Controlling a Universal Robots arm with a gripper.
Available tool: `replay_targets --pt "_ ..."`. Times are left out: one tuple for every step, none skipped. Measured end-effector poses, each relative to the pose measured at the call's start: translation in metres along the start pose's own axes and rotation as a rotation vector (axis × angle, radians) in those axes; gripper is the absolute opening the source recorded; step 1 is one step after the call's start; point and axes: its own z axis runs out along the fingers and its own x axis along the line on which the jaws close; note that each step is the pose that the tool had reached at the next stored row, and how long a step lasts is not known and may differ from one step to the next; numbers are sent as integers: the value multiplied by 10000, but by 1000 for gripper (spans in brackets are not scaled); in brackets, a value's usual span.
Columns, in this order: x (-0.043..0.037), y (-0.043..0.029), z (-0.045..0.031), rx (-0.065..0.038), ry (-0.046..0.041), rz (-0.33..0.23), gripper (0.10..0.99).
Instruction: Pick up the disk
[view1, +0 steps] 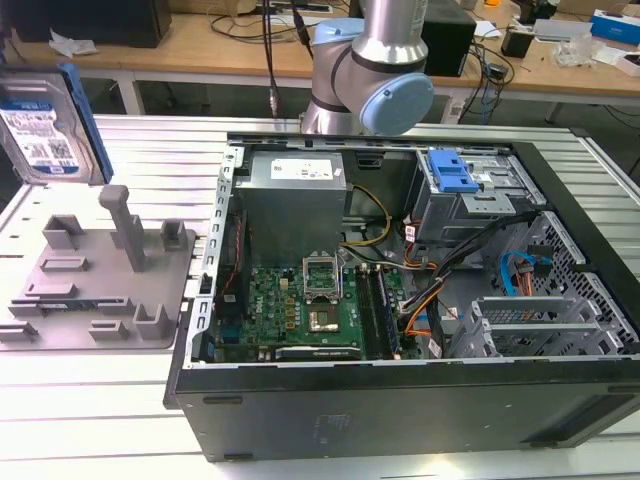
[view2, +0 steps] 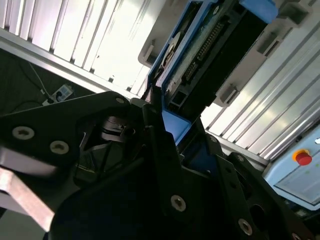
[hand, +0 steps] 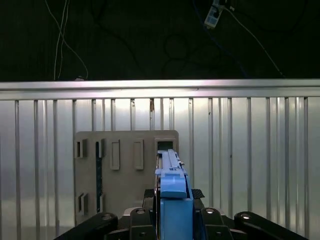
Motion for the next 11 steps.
replay_targets --pt "2 1 -88 1 0 -1 365" --pt "3 2 -128 0 -1 0 365" --pt "5 3 -197 1 0 -1 365" --pt "6 4 -250 1 -1 -1 365" --pt "7 5 -291 0 0 -1 365" --pt "8 6 -341 1 0 -1 365" --pt "9 7 -383 1 0 0 365" --pt "10 8 -427 1 -1 -1 365" --pt "11 9 -473 3 -2 -1 365" --pt "12 10 -536 0 -2 -1 365" --pt "12 10 -552 1 -3 -1 365"
